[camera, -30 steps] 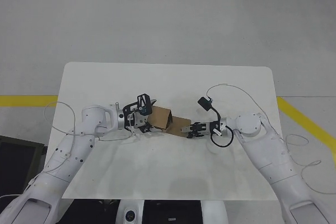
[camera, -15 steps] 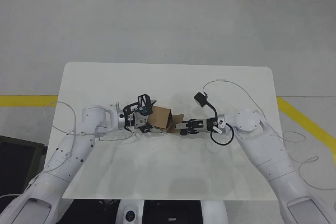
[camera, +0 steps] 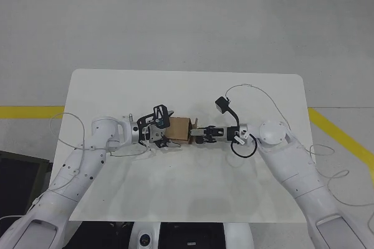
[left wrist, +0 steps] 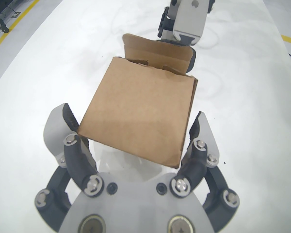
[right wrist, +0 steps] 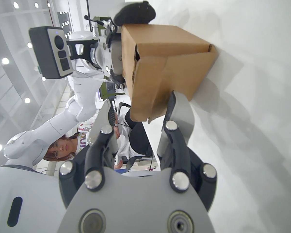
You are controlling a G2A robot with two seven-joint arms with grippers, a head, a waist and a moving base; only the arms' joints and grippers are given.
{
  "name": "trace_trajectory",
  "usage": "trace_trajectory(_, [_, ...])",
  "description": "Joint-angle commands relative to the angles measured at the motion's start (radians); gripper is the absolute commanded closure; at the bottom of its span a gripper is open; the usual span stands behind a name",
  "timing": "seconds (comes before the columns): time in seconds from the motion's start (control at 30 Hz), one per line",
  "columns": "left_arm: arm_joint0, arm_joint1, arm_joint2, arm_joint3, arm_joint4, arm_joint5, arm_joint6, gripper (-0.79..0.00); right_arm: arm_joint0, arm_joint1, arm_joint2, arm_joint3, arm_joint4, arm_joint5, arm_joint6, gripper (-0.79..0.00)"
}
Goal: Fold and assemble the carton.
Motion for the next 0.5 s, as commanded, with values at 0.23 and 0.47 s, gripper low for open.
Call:
trace_trajectory(0.23, [-0.002, -0.001, 0.001, 0.003, 0.002, -0.001, -0.001, -0.785, 0.002, -0.002, 0.009, 0.025, 0.024, -0.007, -0.02, -0.172])
trace_trajectory(0.47, [-0.002, -0.001, 0.001, 0.005, 0.005, -0.004, 0.0, -0.785, 0.016, -0.007, -0.002, 0.051, 0.024, 0.005, -0.028, -0.114])
